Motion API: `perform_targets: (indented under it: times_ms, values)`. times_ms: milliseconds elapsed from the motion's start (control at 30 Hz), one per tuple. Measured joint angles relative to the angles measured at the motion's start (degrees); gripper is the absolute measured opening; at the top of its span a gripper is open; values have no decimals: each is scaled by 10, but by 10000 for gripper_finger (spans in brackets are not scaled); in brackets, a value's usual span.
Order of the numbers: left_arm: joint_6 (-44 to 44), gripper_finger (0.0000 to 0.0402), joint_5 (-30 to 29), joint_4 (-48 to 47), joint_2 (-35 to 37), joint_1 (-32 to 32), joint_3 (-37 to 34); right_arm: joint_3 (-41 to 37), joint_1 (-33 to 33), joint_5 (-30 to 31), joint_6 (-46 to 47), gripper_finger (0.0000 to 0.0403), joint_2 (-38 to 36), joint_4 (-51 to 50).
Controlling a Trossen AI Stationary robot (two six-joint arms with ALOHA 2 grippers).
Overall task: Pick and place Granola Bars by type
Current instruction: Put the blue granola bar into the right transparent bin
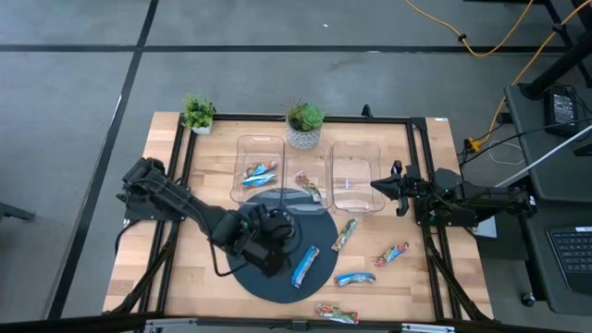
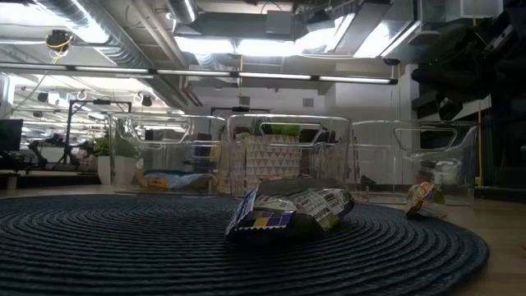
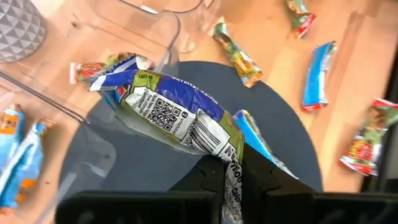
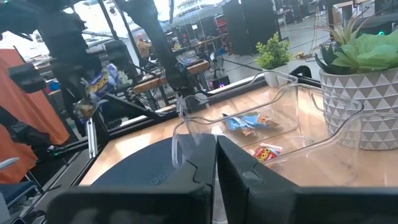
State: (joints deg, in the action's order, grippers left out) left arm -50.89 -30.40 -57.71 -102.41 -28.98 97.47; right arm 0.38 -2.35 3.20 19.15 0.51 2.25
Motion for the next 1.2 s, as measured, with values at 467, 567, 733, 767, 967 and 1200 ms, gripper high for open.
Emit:
perform_targets:
  times_ms: [467,567,733,767,967,1200]
  values:
    - [97,12,16,-9,5,74,0,14,0,19,-29,19,0,125]
    - [116,10,16,-8,8,93,0,52,0,56,-44,19,4,120]
    - [152,11,19,7,20,124,0,145,0,69,-131,19,51,71]
    - [159,11,19,8,23,129,0,168,0,68,-141,21,68,51]
    - [204,10,19,58,37,158,0,300,0,55,-156,85,200,-67]
    - [239,10,20,89,52,166,0,404,-3,45,-165,238,328,-68]
